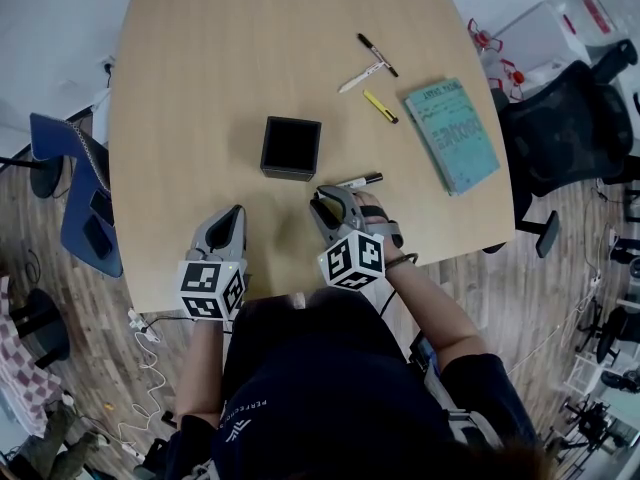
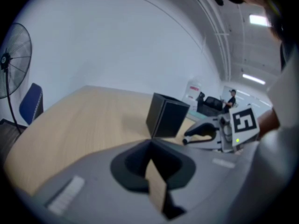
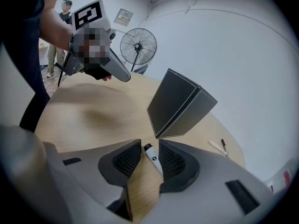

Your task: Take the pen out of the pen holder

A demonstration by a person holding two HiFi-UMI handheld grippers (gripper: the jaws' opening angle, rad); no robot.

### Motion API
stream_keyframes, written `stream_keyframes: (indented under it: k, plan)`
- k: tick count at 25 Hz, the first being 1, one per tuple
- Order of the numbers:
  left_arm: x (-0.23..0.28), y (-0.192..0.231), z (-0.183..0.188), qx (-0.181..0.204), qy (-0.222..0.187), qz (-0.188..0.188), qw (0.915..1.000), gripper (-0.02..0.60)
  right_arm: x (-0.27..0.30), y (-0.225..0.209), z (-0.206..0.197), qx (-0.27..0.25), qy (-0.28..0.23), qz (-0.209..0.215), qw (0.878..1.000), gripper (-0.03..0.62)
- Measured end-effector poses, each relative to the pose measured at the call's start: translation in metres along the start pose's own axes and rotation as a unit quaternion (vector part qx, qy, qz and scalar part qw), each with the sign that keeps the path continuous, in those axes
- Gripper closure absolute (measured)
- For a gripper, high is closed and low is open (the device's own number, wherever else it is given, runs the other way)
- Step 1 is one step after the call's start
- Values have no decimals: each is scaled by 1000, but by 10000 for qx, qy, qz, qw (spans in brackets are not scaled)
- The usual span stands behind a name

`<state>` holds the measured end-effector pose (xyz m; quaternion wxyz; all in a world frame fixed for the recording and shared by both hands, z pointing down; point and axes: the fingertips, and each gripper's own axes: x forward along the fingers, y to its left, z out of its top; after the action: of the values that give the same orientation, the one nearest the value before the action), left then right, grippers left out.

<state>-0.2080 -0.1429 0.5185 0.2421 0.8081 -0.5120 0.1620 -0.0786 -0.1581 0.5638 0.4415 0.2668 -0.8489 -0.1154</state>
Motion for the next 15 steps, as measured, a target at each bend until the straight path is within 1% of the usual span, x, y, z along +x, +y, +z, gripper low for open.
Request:
stream_keyframes:
  k: [1, 5, 15]
  plan:
    - [0, 0, 0, -2, -1, 0, 10000, 578, 0, 0, 1, 24, -14, 13, 10000, 482]
    - [-3, 1, 3, -12, -49, -9, 10000, 578, -3, -1, 4, 101, -45, 6, 9999, 485]
    - [-10, -8, 29, 77, -327, -110, 9994, 578, -35, -22, 16, 499, -300, -218, 9981, 516]
